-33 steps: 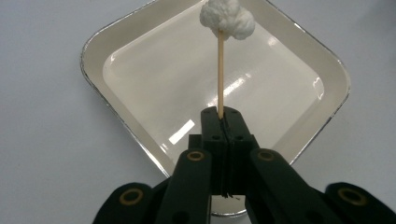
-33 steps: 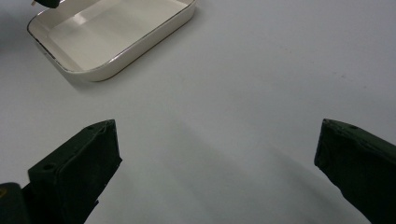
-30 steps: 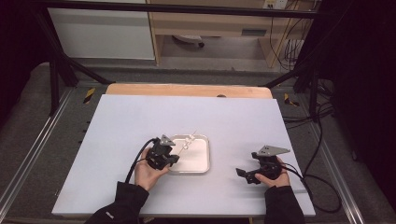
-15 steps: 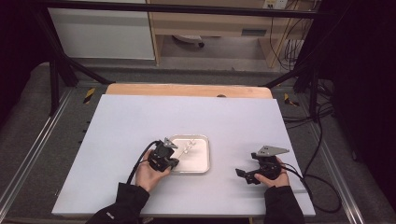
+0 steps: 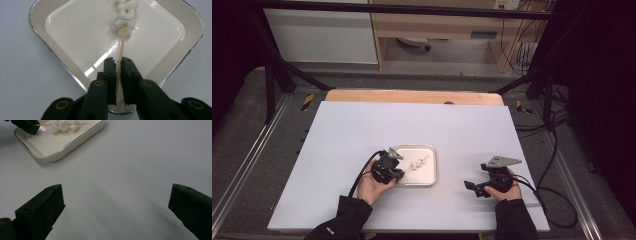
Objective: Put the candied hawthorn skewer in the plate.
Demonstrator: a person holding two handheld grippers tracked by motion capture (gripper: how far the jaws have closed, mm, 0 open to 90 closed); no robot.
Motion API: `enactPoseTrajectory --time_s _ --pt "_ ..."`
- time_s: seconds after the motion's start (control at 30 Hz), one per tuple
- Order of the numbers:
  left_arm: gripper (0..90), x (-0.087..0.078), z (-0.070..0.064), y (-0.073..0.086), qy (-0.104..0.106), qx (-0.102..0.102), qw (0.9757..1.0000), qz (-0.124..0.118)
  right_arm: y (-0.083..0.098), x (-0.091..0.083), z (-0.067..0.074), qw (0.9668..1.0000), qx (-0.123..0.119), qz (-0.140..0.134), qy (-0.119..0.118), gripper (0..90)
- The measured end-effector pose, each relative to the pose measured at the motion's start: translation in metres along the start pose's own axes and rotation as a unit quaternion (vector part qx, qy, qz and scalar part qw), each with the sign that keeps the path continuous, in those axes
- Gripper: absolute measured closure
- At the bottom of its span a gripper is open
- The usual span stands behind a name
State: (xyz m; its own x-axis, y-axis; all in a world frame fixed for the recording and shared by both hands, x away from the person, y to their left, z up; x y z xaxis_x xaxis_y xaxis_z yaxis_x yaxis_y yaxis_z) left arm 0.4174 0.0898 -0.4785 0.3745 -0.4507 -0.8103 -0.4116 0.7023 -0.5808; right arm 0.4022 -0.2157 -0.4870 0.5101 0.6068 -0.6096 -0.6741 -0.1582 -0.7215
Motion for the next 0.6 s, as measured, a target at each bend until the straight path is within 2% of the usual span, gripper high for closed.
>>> enactPoseTrajectory --time_s 0.17,0.37,0.6 --pt "67.6 -0.007 0.003 -0.001 -0.008 0.008 0.9998 -0.018 0.000 0.000 0.000 1.0000 -0.001 -0.001 0.000 0.7" --pt "43.4 -0.020 0.007 0.000 -0.006 0.015 0.9991 -0.040 -0.001 -0.001 0.000 1.0000 0.001 -0.003 -0.001 0.8" --pt "22.7 -0.040 0.017 0.014 -0.018 0.014 0.9980 -0.059 -0.002 -0.002 -0.001 1.0000 0.001 -0.005 0.001 0.7"
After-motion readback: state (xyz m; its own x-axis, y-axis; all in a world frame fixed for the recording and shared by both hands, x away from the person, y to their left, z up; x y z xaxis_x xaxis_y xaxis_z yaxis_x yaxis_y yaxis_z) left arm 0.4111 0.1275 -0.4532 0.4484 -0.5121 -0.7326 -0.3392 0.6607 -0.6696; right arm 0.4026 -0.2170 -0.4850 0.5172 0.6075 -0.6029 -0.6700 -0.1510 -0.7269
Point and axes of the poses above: each handheld gripper's, and its own axes: x roughly forward along the jaws, y roughly out of its underside, z roughly to its left, the point moved 6 cm from there along x, roughly forward along the jaws, and after that the axes turned 14 degrees about x, right-handed, at the moved point
